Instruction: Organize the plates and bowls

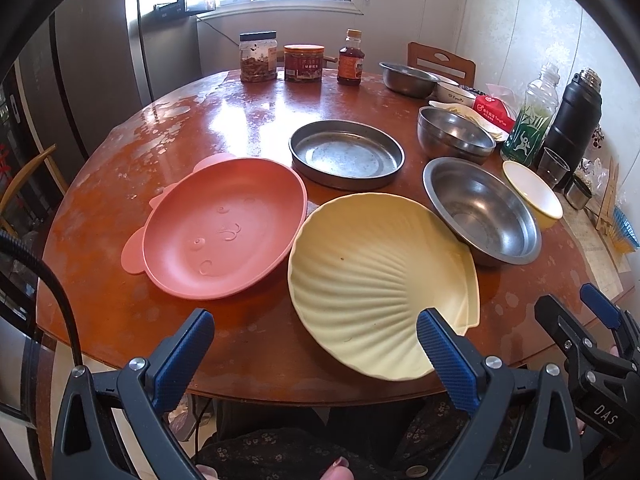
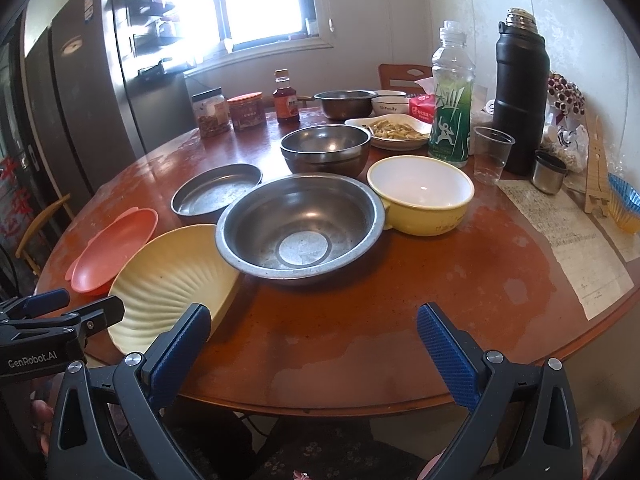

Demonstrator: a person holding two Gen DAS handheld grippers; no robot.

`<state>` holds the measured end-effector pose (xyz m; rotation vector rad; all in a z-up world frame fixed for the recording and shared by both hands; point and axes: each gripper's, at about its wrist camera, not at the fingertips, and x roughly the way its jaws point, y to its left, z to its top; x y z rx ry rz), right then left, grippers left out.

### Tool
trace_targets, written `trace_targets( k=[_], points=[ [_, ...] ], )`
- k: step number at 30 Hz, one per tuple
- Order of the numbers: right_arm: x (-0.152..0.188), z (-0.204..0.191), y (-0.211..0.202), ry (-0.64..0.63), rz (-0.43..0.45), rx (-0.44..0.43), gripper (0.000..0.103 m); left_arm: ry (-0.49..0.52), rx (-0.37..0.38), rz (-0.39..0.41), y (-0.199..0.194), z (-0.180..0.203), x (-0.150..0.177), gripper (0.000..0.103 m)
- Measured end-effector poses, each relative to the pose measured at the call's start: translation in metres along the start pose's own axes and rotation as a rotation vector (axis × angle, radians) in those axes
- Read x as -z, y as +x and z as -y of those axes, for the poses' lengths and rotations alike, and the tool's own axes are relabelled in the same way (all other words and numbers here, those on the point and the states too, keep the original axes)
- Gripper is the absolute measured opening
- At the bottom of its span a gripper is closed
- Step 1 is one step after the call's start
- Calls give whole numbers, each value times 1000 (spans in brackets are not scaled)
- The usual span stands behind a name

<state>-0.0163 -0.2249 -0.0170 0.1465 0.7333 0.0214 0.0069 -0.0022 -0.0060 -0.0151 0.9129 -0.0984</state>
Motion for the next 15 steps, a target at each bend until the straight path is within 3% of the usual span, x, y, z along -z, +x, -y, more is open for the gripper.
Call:
trace_targets(
  k=[15],
  points=[
    [3,0,1,3,-6,-13,103,3,-3,-2,-1,1,0,102]
  ],
)
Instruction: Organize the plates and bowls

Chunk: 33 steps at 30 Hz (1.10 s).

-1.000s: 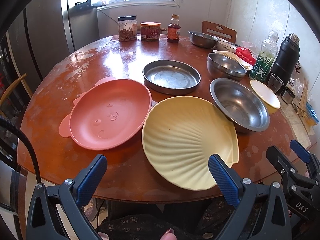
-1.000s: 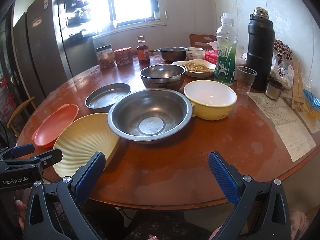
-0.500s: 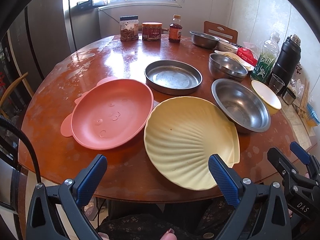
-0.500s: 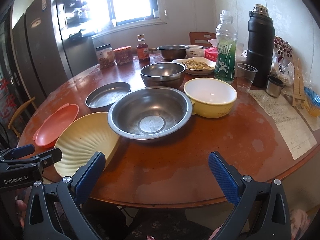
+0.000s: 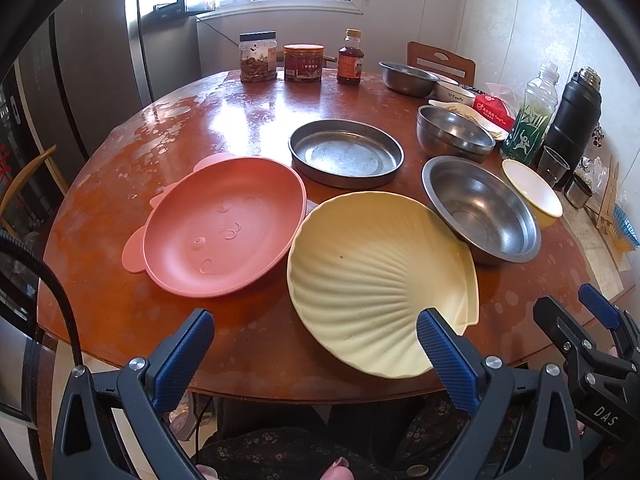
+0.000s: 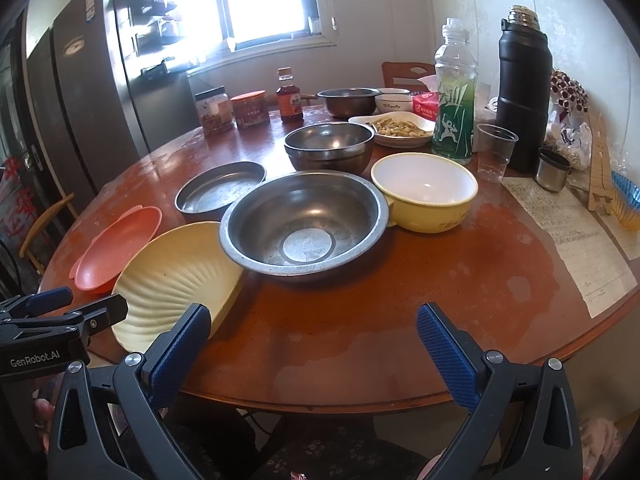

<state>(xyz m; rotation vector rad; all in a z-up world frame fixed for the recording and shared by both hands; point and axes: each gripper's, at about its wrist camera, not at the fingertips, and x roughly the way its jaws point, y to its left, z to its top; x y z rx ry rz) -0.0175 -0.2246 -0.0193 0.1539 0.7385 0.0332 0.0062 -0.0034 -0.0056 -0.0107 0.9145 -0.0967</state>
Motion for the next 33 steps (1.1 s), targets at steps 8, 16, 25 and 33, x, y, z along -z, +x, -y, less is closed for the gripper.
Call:
trace_targets(
  k=[8,16,25,33],
  points=[
    [1,-1,-1,1,-2,-4,103,0,-2,-1,0,1,1,102],
    [1,-2,1,-3,-7,-7,103,-7,-2,-9,1,-1,3,102],
    [2,-7,4,4,-24,-34,103,-27,8,-26,5,-8,3,102],
    [1,-13,11,-1,-56,-73,103,-77,19,-57,11,-21,3,102]
  ],
)
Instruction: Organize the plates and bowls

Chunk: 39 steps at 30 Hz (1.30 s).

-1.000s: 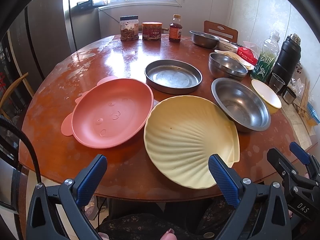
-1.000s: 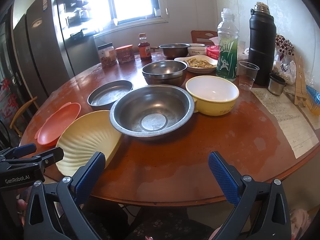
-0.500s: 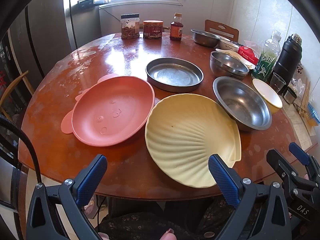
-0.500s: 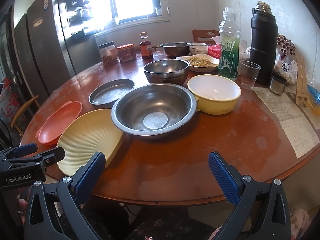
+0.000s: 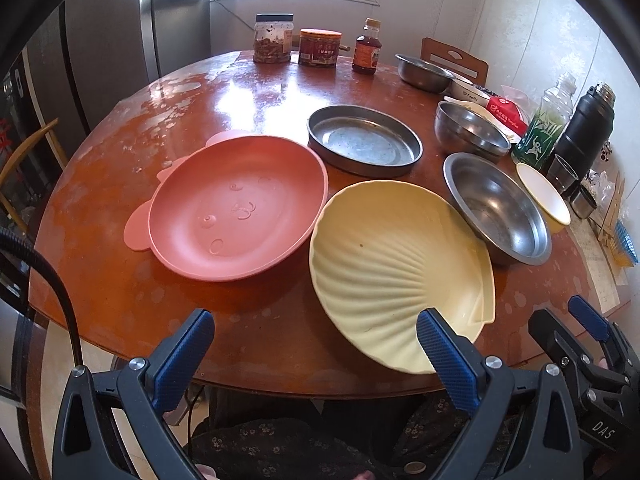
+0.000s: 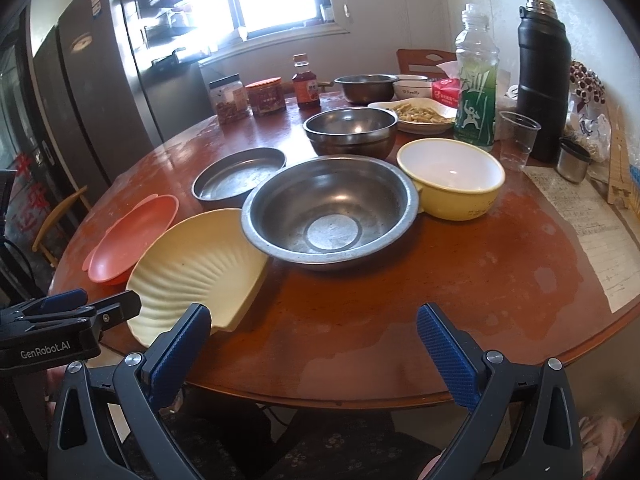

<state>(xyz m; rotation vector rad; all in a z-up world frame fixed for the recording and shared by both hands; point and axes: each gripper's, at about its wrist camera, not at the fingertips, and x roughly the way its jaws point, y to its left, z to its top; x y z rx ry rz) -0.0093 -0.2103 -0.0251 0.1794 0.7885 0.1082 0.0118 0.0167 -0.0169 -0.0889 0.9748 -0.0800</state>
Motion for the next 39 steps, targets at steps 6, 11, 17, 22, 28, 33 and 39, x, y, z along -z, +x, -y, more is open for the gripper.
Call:
trace_targets(
  k=[6,11,17,22,28,33,39],
  points=[
    [-6,-9,11,-9,-20,-40,103,-53,21,-39,9,-11,0,102],
    [-6,-18,26,-26,-63,-56,101,-82,14,-62,17,-15,-1,97],
    [-3,-26,37,-60,-99,-63,84,-69,-3,-83,26,-11,-4,78],
    [-5,-30,47,-75,-127,-89,61,-55,3,-81,30,-6,-10,52],
    [-9,-39,51,-113,-132,-104,37,-50,76,-84,31,-9,-13,28],
    [-10,-53,51,-158,-134,-109,34,-37,81,-83,29,-15,-15,19],
    [-12,-68,54,-200,-157,-132,33,-36,63,-78,28,-35,-18,19]
  ],
)
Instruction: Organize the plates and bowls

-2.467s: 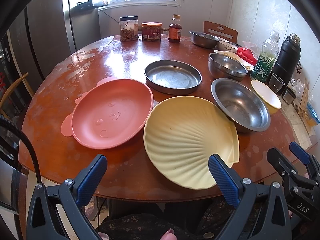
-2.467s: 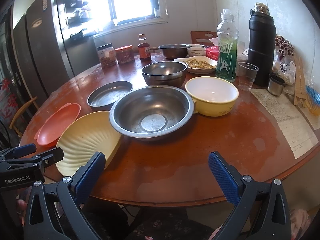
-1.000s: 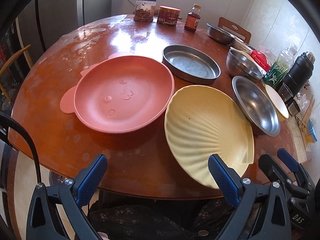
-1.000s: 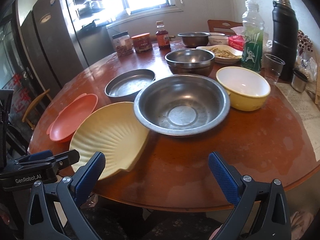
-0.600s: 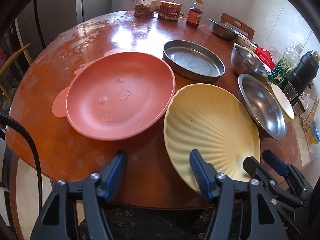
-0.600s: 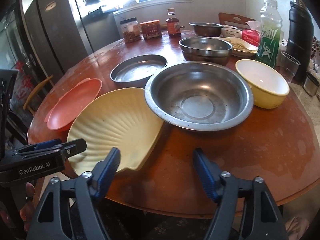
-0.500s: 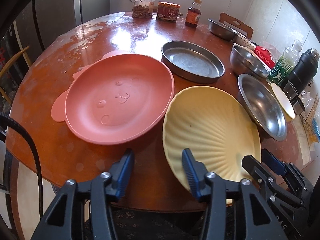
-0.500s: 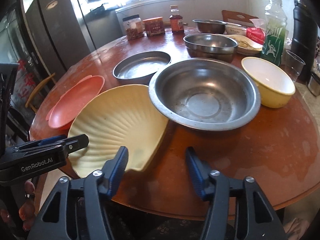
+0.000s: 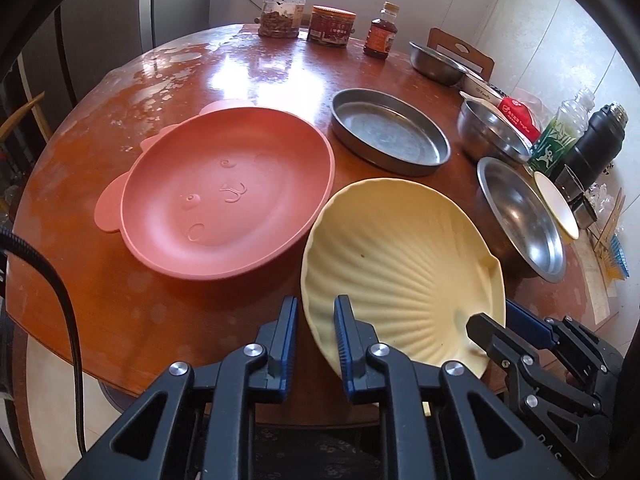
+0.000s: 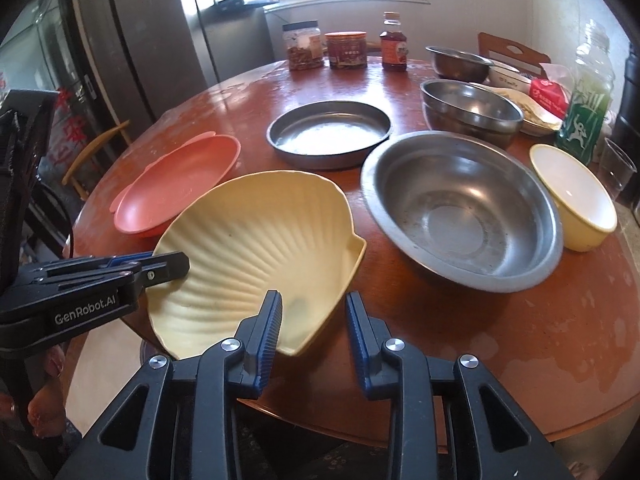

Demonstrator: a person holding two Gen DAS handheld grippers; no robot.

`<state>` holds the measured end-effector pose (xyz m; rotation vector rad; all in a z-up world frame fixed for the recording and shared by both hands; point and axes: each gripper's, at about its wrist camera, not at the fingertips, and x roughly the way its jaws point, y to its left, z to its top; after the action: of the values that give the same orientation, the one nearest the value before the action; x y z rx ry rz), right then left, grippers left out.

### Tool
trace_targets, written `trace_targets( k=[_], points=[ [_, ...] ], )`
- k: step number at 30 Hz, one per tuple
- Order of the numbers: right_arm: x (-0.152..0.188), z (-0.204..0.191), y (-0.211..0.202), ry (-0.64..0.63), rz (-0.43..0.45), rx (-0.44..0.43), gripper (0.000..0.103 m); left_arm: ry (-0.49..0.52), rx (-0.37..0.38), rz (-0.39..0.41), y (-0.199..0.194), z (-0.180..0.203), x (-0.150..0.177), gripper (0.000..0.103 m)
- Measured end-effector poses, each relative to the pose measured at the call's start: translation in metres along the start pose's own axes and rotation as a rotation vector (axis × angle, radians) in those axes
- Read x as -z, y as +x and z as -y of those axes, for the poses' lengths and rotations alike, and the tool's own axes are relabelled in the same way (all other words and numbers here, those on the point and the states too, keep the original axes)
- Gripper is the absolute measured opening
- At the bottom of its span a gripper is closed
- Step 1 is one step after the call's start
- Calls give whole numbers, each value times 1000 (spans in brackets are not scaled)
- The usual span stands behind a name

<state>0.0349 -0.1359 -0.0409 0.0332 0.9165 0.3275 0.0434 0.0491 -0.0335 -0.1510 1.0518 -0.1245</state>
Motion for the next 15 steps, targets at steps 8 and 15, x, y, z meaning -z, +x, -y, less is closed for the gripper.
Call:
trace_targets(
  k=[8,15],
  points=[
    [-8,-30,9,-79,-30,-52,34,-20,-36,13,-4,-33,-10,19],
    [-16,-49,20,-119,-43,-73,34,-45,-20,36,-4,-54,-19,19]
  ],
)
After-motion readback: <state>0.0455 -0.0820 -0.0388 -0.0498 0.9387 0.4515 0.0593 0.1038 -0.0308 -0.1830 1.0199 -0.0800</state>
